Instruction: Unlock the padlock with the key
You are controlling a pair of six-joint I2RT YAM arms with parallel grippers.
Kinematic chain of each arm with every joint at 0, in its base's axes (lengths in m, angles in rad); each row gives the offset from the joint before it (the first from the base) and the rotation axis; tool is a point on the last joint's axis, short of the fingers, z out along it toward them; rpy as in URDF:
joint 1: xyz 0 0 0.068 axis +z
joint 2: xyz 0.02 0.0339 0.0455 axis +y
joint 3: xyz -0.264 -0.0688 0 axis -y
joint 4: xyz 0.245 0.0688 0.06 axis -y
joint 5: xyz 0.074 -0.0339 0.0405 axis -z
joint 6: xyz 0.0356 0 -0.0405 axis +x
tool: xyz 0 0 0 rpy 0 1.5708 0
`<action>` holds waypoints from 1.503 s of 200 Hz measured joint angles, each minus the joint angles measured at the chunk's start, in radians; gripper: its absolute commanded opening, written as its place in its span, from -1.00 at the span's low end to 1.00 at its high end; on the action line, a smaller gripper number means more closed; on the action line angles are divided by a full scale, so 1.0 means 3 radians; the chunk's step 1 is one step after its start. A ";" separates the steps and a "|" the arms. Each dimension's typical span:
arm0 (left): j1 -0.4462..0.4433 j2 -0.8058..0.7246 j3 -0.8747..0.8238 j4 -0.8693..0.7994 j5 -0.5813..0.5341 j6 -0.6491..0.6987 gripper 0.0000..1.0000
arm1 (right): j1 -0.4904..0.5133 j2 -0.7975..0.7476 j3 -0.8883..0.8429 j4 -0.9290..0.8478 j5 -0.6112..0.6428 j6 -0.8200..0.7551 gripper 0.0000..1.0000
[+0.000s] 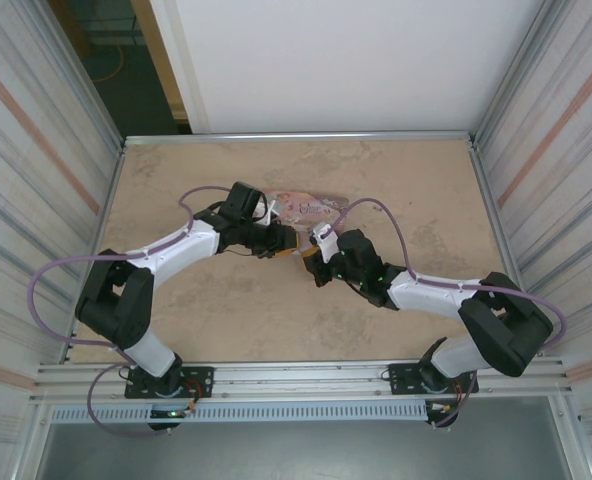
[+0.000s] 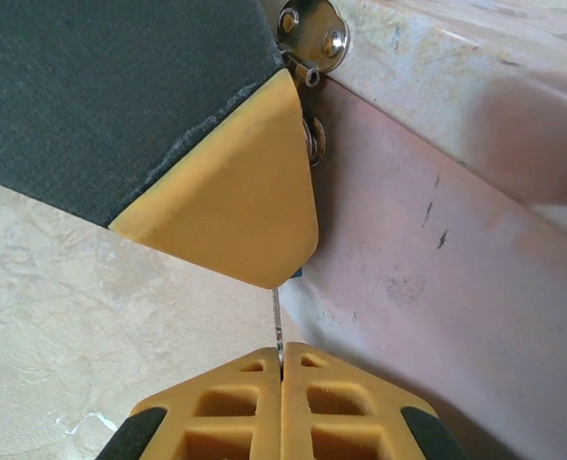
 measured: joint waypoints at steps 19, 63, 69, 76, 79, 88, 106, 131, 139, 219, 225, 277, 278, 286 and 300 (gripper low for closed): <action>0.0000 0.0000 0.0000 0.0000 0.0000 0.0000 -1.00 | -0.0014 0.0000 0.0000 0.0001 -0.0022 0.0001 -1.00; 0.0000 0.0000 -0.0001 0.0000 0.0001 0.0000 -1.00 | -0.0024 0.0013 0.0000 0.0024 -0.0066 0.0004 -1.00; 0.0000 0.0000 -0.0001 -0.0001 0.0000 0.0000 -1.00 | -0.0034 0.0020 0.0000 0.0032 -0.0074 0.0008 -1.00; 0.0000 0.0000 -0.0001 0.0000 -0.0003 0.0000 -1.00 | -0.0038 0.0031 0.0000 0.0045 -0.0085 0.0011 -1.00; 0.0000 0.0000 -0.0001 0.0000 -0.0004 0.0000 -1.00 | -0.0042 0.0033 0.0000 0.0047 -0.0086 0.0013 -1.00; 0.0004 0.0000 -0.0001 0.0000 -0.0009 0.0000 -1.00 | -0.0045 0.0043 0.0000 0.0066 -0.0103 0.0014 -1.00; 0.0006 0.0000 -0.0001 0.0001 -0.0013 0.0000 -1.00 | -0.0084 0.0067 0.0001 0.0100 -0.0175 0.0017 -1.00; 0.0006 0.0000 -0.0001 0.0000 -0.0022 0.0000 -1.00 | -0.0140 0.0108 0.0001 0.0148 -0.0312 0.0051 -1.00; 0.0006 0.0000 -0.0001 0.0001 -0.0024 0.0000 -1.00 | -0.0156 0.0118 0.0008 0.0153 -0.0351 0.0062 -1.00; 0.0048 -0.0001 -0.0001 0.0022 -0.0056 0.0000 -1.00 | -0.0256 0.0280 0.0161 0.0164 -0.0613 0.0104 -1.00; 0.0051 -0.0001 -0.0001 0.0024 -0.0062 0.0000 -1.00 | -0.0261 0.0287 0.0170 0.0167 -0.0614 0.0106 -1.00; 0.0066 -0.0014 -0.0001 0.0028 -0.0103 -0.0001 -1.00 | -0.0284 0.0350 0.0252 0.0136 -0.0683 0.0155 -1.00; 0.0066 -0.0014 -0.0001 0.0028 -0.0104 -0.0001 -1.00 | -0.0285 0.0351 0.0254 0.0135 -0.0684 0.0154 -1.00; 0.0070 -0.0015 -0.0001 0.0037 -0.0113 -0.0003 -1.00 | -0.0299 0.0362 0.0277 0.0117 -0.0696 0.0154 -1.00; 0.0069 -0.0015 -0.0003 0.0046 -0.0098 -0.0005 -1.00 | -0.0305 0.0385 0.0333 0.0126 -0.0717 0.0158 -1.00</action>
